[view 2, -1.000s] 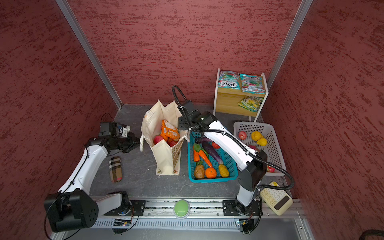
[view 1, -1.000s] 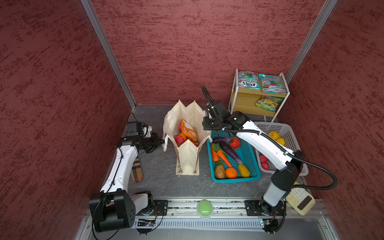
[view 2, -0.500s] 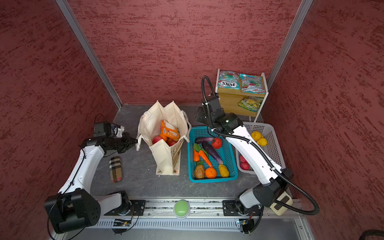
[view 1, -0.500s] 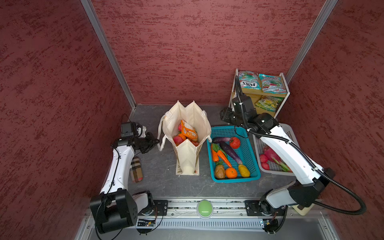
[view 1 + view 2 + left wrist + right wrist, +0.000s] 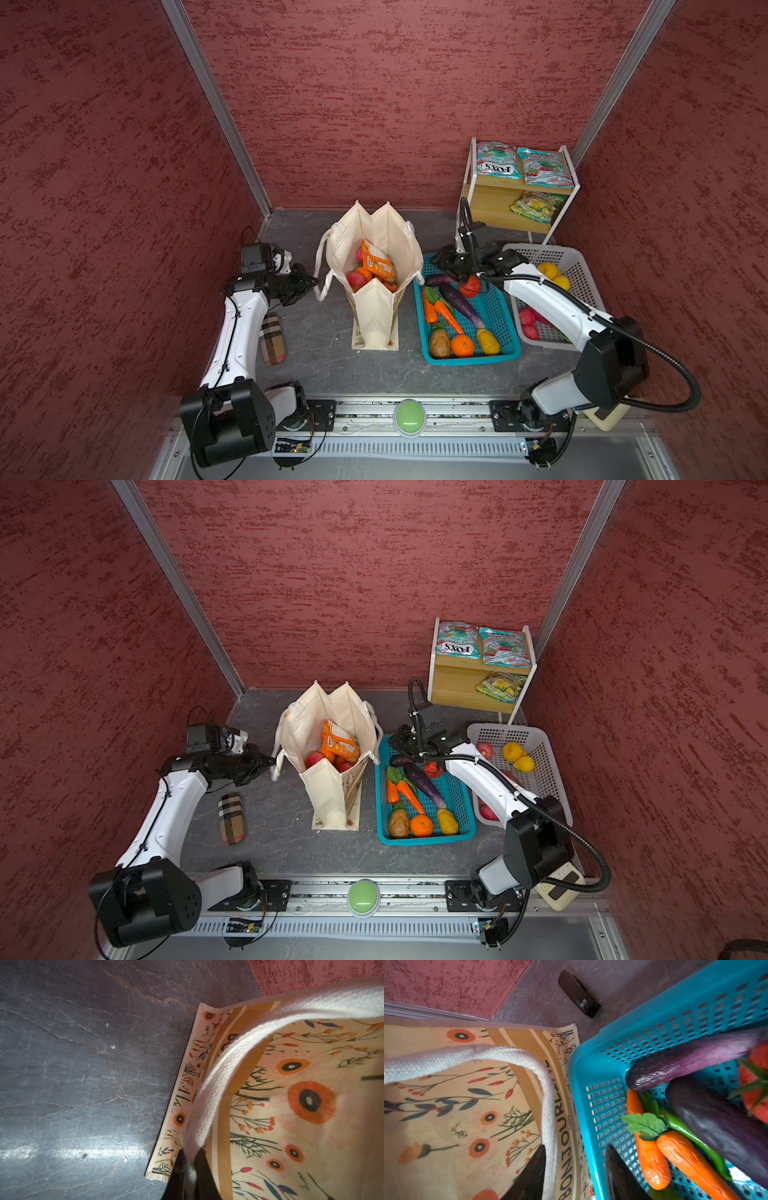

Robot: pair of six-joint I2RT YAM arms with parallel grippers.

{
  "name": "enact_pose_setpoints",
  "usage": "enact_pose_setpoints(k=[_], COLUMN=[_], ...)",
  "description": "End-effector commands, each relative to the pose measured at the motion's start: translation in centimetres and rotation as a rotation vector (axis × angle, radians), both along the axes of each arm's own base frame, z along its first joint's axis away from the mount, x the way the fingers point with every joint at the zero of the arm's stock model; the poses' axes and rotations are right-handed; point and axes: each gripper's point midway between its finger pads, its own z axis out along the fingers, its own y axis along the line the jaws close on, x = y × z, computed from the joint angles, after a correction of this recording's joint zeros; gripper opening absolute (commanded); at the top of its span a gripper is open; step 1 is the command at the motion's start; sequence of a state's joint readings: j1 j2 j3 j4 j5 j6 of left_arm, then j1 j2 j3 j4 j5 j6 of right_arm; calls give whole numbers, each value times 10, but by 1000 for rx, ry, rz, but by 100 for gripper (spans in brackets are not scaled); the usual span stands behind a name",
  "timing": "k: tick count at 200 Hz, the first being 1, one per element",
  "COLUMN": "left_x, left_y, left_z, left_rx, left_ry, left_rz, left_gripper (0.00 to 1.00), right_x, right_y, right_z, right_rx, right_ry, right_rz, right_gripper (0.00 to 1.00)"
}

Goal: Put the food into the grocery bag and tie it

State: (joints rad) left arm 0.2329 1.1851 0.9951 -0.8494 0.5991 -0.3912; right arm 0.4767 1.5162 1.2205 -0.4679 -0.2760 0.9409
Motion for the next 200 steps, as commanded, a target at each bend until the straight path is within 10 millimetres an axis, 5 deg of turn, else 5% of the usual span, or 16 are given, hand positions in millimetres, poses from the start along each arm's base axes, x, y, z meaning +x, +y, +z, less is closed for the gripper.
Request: enact_pose_setpoints(k=[1,87,200], left_x=[5,6,10], left_y=[4,4,3], left_z=[13,12,14], left_rx=[12,10,1], left_ry=[-43,-45,-54], left_rz=[4,2,-2], left_gripper=[0,0,0], right_x=[8,19,21], right_y=[20,39,47], right_z=[16,-7,-26], right_rx=[111,155,172], right_ry=[-51,-22,16], right_rz=[48,100,120], right_gripper=[48,47,28])
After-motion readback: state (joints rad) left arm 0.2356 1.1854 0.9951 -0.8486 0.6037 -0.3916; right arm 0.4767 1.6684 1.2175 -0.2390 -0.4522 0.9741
